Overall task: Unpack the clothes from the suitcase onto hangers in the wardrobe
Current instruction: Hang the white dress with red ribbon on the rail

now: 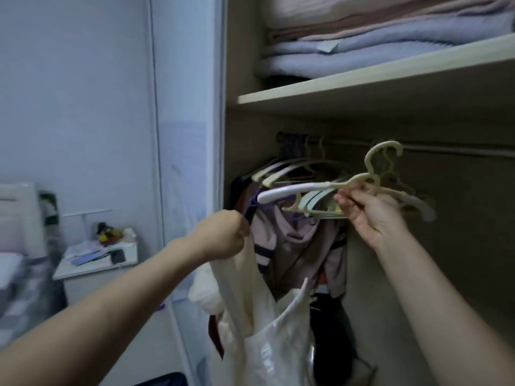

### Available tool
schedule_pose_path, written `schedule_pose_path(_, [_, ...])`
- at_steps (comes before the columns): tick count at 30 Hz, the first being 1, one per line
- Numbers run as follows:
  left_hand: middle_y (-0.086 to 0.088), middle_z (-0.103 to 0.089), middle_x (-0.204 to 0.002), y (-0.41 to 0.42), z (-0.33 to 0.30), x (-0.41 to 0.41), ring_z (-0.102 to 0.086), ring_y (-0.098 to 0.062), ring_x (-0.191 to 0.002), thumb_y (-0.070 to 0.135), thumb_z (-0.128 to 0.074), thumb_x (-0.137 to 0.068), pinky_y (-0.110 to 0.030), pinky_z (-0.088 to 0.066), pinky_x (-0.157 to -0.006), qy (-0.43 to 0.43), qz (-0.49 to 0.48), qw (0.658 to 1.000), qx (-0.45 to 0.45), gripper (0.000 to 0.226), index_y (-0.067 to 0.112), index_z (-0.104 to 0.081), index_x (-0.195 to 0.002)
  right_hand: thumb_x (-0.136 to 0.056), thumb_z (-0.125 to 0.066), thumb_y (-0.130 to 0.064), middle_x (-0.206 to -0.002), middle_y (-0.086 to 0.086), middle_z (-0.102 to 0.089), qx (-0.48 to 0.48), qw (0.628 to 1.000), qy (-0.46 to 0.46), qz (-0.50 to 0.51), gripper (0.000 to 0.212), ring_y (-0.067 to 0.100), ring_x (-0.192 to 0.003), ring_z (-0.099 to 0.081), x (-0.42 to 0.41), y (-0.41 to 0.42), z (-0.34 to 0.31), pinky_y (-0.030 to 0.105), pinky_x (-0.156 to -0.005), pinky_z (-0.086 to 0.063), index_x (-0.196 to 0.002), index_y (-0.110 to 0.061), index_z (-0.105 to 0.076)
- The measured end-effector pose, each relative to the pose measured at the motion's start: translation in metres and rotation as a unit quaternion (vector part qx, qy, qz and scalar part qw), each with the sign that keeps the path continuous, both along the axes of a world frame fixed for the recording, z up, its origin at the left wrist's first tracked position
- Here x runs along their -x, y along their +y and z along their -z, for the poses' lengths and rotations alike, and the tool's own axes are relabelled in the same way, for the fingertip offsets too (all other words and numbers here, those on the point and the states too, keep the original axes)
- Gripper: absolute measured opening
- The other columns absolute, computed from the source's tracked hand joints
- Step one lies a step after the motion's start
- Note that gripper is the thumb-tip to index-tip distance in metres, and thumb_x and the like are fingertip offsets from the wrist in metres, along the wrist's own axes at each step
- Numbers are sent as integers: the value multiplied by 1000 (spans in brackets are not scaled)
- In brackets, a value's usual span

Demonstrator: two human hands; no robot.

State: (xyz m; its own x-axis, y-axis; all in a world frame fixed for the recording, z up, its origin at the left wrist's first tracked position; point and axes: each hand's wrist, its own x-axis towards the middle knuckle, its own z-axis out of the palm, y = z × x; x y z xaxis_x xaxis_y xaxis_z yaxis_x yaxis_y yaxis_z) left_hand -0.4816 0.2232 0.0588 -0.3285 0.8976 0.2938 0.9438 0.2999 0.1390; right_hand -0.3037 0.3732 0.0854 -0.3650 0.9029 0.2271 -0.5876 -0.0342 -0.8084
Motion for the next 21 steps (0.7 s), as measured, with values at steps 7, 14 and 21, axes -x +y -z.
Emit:
schedule_pose_path(7, [-13, -63, -109, -63, 21, 20, -58, -31, -98, 7, -47, -83, -32, -47, -77, -51, -64, 996, 35, 31, 8, -63, -110, -90, -50, 6, -54, 7, -64, 7, 995, -95, -7, 10, 11, -43, -63, 57, -108, 80, 17, -44, -52, -83, 2, -56])
schedule_pose_path(14, [-12, -62, -113, -113, 37, 15, -57, -32, -106, 11, -44, -87, -34, -45, -80, -41, -105, 993, -32, 28, 5, -59, -110, -83, -63, 3, -72, 17, -64, 80, 992, -90, -29, 4, 17, -53, -65, 133, -195, 116, 25, -50, -55, -86, 5, -60])
schedule_pose_path(21, [-10, -62, -95, -145, 39, 25, -58, -34, -92, 30, -50, -88, -33, -38, -65, 5, -108, 991, -73, 23, 10, -57, -81, -85, -61, 2, -53, -3, -61, 68, 986, -81, -125, 21, 11, -58, -58, 151, -235, 119, 19, -48, -52, -66, -7, -58])
